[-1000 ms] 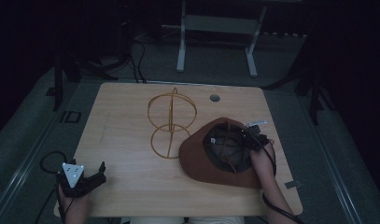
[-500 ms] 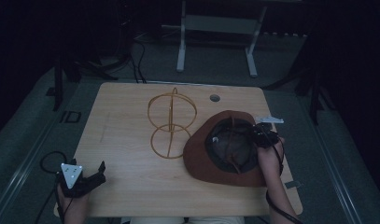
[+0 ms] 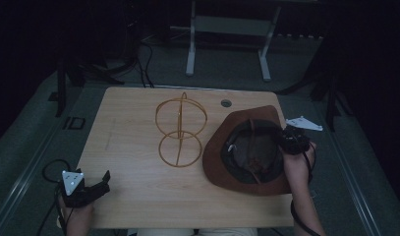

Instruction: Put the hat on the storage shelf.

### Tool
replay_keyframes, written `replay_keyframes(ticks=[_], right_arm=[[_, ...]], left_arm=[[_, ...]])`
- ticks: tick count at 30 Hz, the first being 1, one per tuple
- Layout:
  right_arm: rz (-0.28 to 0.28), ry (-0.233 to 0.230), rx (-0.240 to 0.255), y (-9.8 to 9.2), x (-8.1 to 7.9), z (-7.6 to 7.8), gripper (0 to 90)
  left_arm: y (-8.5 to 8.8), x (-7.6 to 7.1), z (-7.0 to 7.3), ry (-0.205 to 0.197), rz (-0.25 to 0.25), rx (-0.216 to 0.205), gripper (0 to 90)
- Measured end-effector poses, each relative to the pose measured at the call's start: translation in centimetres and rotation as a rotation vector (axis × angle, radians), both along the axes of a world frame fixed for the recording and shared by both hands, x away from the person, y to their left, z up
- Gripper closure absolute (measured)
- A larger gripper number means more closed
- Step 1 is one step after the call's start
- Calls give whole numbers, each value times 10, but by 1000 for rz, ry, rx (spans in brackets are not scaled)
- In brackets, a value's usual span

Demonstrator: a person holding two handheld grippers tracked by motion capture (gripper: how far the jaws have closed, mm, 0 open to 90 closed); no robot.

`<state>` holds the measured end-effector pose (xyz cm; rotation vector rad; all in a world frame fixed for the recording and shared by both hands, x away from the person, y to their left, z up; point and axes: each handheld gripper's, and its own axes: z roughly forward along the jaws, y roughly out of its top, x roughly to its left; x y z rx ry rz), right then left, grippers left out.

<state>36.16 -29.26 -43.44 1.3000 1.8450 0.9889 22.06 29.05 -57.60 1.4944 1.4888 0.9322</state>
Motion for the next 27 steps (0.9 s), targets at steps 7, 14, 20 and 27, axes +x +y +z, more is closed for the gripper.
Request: replay_keyframes(ticks=[7,14,20,27], right_arm=[[-4,-34,45,-5,-5,17,842],[17,-35,64,-10,-12,19,841],[10,-47,59,-14,-18,19,842],[13,-47,68,-17,-22,16,841]], left_arm=[[-23,2,6,53,-203,39,39],[-61,6,9,132,-432,46,49],[-97,8,26,109,-571,52,70],[-138,16,40,108,-724,72,103]])
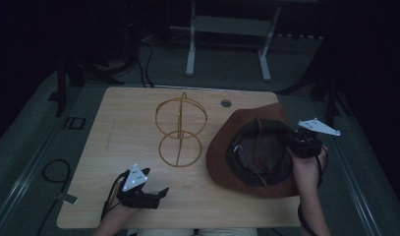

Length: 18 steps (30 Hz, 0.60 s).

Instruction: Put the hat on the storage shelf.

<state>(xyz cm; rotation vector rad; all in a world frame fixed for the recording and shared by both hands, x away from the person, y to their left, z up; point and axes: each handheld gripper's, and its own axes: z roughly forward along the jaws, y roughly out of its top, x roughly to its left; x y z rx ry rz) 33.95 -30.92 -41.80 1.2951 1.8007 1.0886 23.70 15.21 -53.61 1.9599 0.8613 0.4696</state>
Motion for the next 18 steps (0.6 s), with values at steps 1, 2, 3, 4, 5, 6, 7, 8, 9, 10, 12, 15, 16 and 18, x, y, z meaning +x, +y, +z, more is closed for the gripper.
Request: replay_keyframes(ticks=[1,2,3,4,5,6,7,8,9,10,12,15,16,18], right_arm=[[1,1,-2,0,0,-1,841],[3,8,-5,-1,-1,-2,841],[3,11,-7,-1,-1,-3,841],[2,10,-7,-2,-1,-4,841],[2,10,-6,-2,-2,-5,842],[2,11,-7,-2,-2,-5,841],[3,13,-7,-3,-2,-6,841],[5,14,-6,-3,-2,-7,841],[4,16,-7,-2,-3,-7,842],[6,15,-7,-2,-3,-8,841],[6,11,-5,-2,-5,-9,842],[6,13,-4,-1,-6,-10,841],[7,13,-5,-1,-7,-11,841],[9,17,-4,-1,-7,-11,841]], left_arm=[[-13,4,3,-4,-29,18,103],[-18,5,4,1,-42,22,103],[-23,6,5,2,-49,25,103],[-27,8,5,5,-56,25,103],[-30,9,6,13,-70,24,103],[-34,10,8,11,-71,28,103],[-37,11,9,16,-80,26,104],[-39,12,11,22,-85,20,111],[-42,13,13,21,-86,19,111],[-45,13,15,21,-94,14,115],[-49,14,20,20,-101,-1,118],[-59,14,29,7,-125,-3,122],[-63,14,34,3,-139,4,123],[-73,15,43,-12,-156,14,123]])
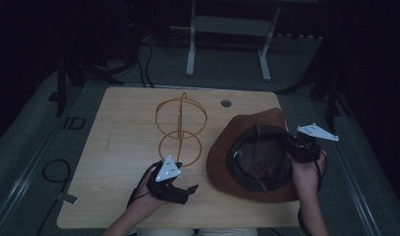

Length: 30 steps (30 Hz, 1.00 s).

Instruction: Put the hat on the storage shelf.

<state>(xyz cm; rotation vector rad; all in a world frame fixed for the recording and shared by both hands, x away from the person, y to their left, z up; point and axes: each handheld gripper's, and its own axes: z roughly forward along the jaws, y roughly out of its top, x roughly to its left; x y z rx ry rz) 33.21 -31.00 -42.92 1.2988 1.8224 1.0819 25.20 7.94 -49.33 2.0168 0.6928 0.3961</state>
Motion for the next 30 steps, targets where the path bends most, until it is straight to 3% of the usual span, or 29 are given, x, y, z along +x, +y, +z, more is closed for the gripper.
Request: replay_keyframes(ticks=[7,15,30], right_arm=[[10,-4,-5,2,-2,1,841],[17,-12,-4,2,-2,3,841],[31,-19,4,6,-9,4,841]], left_arm=[[-32,11,29,-12,-49,-9,138],[-62,30,44,-12,-66,-6,138],[-111,60,74,-80,-62,35,145]])
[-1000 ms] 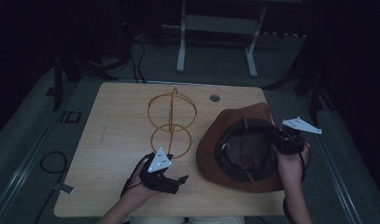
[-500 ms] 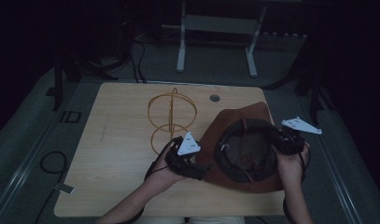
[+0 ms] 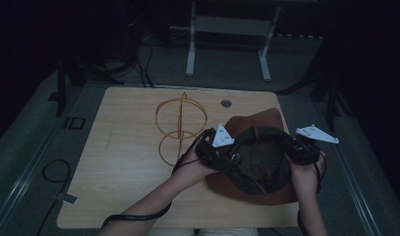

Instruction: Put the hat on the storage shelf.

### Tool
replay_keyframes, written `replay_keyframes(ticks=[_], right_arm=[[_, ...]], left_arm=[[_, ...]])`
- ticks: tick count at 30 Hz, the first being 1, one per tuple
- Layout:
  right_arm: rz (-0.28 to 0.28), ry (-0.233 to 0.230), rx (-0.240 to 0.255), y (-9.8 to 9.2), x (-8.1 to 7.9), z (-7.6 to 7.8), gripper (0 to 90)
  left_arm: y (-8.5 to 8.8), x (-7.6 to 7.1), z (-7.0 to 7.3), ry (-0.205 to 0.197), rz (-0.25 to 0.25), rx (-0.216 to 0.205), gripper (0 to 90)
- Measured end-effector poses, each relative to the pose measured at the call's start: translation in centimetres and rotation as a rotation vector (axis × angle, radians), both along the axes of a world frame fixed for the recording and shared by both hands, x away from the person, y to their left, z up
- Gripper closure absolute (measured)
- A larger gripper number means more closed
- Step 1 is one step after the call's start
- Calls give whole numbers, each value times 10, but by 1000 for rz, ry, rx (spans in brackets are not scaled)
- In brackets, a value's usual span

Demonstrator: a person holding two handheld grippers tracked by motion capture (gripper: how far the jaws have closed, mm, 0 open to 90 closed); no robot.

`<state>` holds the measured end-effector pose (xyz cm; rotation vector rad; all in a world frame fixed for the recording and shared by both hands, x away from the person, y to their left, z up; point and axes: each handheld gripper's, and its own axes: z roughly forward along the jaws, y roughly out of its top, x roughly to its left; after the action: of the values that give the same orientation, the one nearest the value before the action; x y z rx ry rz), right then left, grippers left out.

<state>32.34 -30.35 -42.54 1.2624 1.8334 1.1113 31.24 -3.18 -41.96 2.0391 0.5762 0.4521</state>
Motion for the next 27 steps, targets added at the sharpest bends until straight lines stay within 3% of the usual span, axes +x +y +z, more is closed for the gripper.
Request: replay_keyframes(ticks=[6,11,16,21,27], right_arm=[[4,1,-1,1,-1,0,841],[9,-4,9,2,-4,2,841],[33,-11,16,5,-9,5,841],[44,-17,20,8,-14,7,840],[51,-4,22,10,-16,6,841]], left_arm=[[-15,13,2,-31,52,60,148],[-23,27,-5,4,106,77,153],[-29,35,-11,4,156,93,180],[-30,36,-13,-26,220,109,370],[-34,38,-18,-25,239,138,607]])
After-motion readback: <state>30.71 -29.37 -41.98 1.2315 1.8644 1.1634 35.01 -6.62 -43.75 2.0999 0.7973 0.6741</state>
